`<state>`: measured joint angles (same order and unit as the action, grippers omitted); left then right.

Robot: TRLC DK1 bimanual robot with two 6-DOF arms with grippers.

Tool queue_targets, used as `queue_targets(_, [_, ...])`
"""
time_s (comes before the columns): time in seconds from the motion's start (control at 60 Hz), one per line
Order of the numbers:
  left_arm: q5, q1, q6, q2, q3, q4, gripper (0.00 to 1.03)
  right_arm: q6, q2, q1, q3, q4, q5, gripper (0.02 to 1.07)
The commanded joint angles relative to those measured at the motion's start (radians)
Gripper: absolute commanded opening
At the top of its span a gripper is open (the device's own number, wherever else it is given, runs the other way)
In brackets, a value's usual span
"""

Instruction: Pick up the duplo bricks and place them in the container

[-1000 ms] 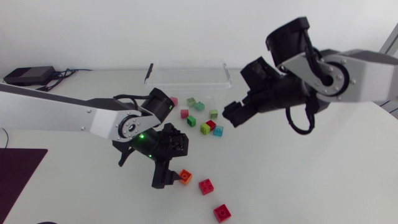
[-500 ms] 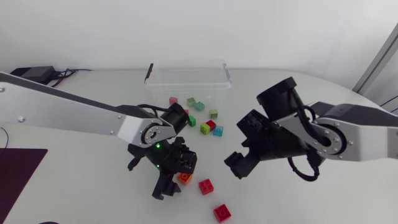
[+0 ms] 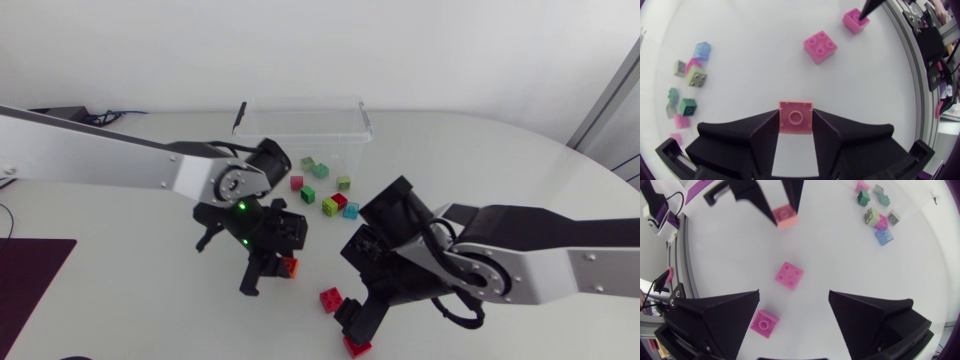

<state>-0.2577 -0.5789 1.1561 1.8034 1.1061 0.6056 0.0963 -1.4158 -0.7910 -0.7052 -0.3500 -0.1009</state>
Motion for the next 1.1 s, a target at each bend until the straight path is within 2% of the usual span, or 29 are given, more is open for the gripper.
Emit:
queue_targets(0.0, [-0.038,0.059,-0.021,-0.099,0.011,0.02,0.06,-0.033,-0.052,-0.019,-0.036,-0.014,0.006,1.02])
queue_targets(0.1, [-0.092,0.117,-0.064,-0.17,0.017,0.02,0.06,-0.05,-0.101,-0.014,-0.079,-0.04,0.02,0.99])
queue_targets(0.267, [-0.135,0.175,-0.167,-0.262,0.038,-0.006,0.06,-0.095,-0.192,-0.004,-0.157,-0.106,0.026,0.99])
queue_targets(0.533, [-0.135,0.185,-0.246,-0.348,0.038,-0.032,0.06,-0.138,-0.318,-0.016,-0.292,-0.256,0.026,0.96])
queue_targets(0.65, [-0.135,0.185,-0.295,-0.377,0.038,-0.09,0.06,-0.152,-0.351,-0.025,-0.315,-0.264,0.035,0.93])
queue_targets(0.717, [-0.133,0.189,-0.34,-0.389,0.04,-0.152,0.06,-0.148,-0.359,-0.027,-0.323,-0.267,0.033,0.92])
queue_targets(0.9, [-0.104,0.212,-0.463,-0.34,0.086,-0.311,0.06,-0.156,-0.399,-0.048,-0.359,-0.277,0.033,0.84])
queue_targets(1.083, [-0.069,0.22,-0.513,-0.265,0.146,-0.382,0.07,-0.159,-0.431,-0.053,-0.392,-0.307,0.041,0.75])
